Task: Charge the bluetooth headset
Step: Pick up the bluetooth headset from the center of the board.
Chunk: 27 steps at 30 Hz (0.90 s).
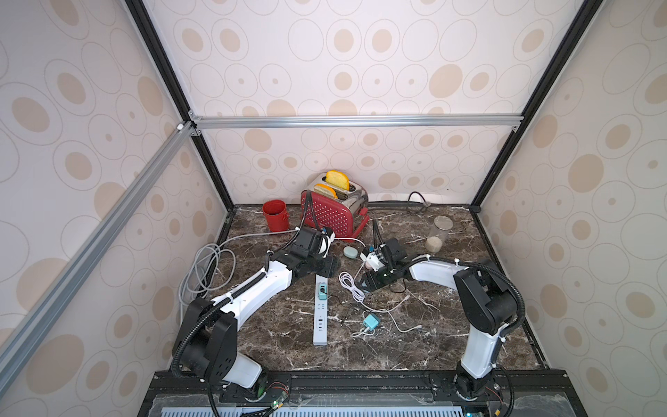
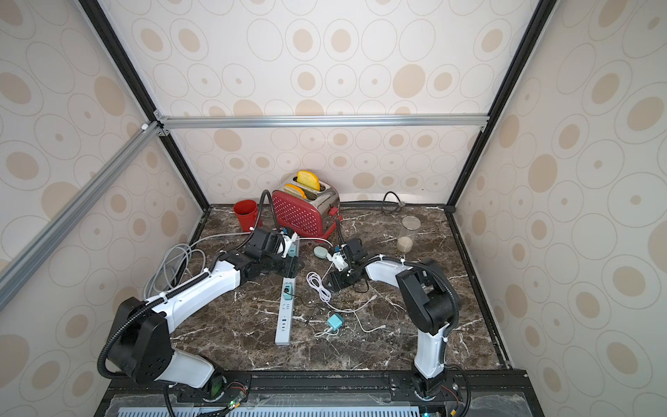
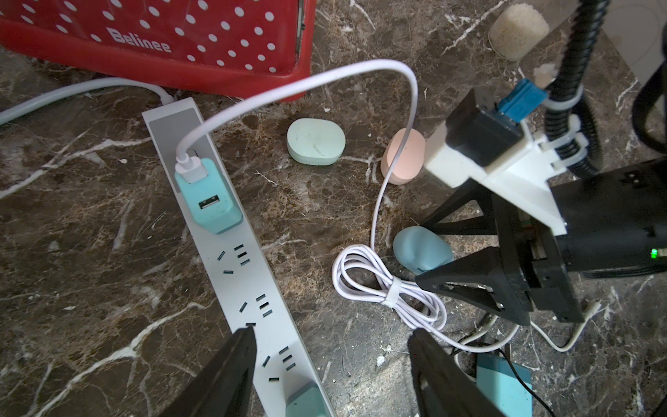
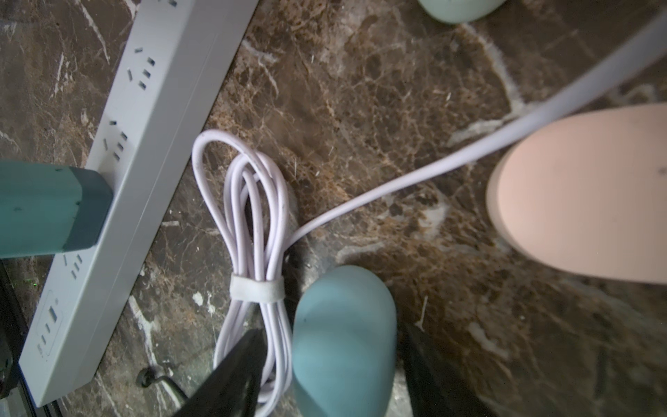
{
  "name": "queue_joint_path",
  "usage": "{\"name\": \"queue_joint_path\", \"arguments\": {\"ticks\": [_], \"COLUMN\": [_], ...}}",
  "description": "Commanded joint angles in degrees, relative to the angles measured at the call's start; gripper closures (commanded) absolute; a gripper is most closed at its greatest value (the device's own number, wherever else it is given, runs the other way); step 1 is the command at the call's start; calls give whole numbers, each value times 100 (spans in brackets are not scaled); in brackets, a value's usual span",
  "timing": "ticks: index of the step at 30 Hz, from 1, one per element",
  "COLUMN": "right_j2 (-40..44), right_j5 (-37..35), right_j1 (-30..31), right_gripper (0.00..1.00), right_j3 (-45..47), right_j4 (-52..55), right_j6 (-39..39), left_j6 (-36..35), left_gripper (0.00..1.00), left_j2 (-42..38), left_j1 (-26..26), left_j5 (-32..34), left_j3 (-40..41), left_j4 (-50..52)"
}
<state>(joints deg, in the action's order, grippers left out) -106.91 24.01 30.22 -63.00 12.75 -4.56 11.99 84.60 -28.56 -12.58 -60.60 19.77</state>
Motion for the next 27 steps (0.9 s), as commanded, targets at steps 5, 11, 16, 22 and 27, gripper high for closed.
{"name": "queue_joint_path", "arguments": {"ticks": [5, 11, 16, 22, 27], "right_j2": [-127, -198, -190, 127, 744], "right_j5": [169, 94, 26, 415, 1006], "right_j1": [34, 33, 35, -106, -314], "right_gripper": [45, 47, 49, 55, 57], "right_j3": [-83, -117, -81, 85, 438], "right_j4": [-9, 17, -11, -276, -850], "right_j6": [23, -30, -54, -301, -844], "left_j6": [23, 93, 156, 288, 110], "left_gripper": [31, 31, 31, 31, 30], "left_j2": [-14, 21, 17, -46, -428], "left_j1": [5, 5, 5, 9, 8], "left_j5": [-5, -54, -96, -358, -491], "left_j3": [22, -12, -31, -44, 315], "left_j4": [-16, -35, -52, -188, -851]}}
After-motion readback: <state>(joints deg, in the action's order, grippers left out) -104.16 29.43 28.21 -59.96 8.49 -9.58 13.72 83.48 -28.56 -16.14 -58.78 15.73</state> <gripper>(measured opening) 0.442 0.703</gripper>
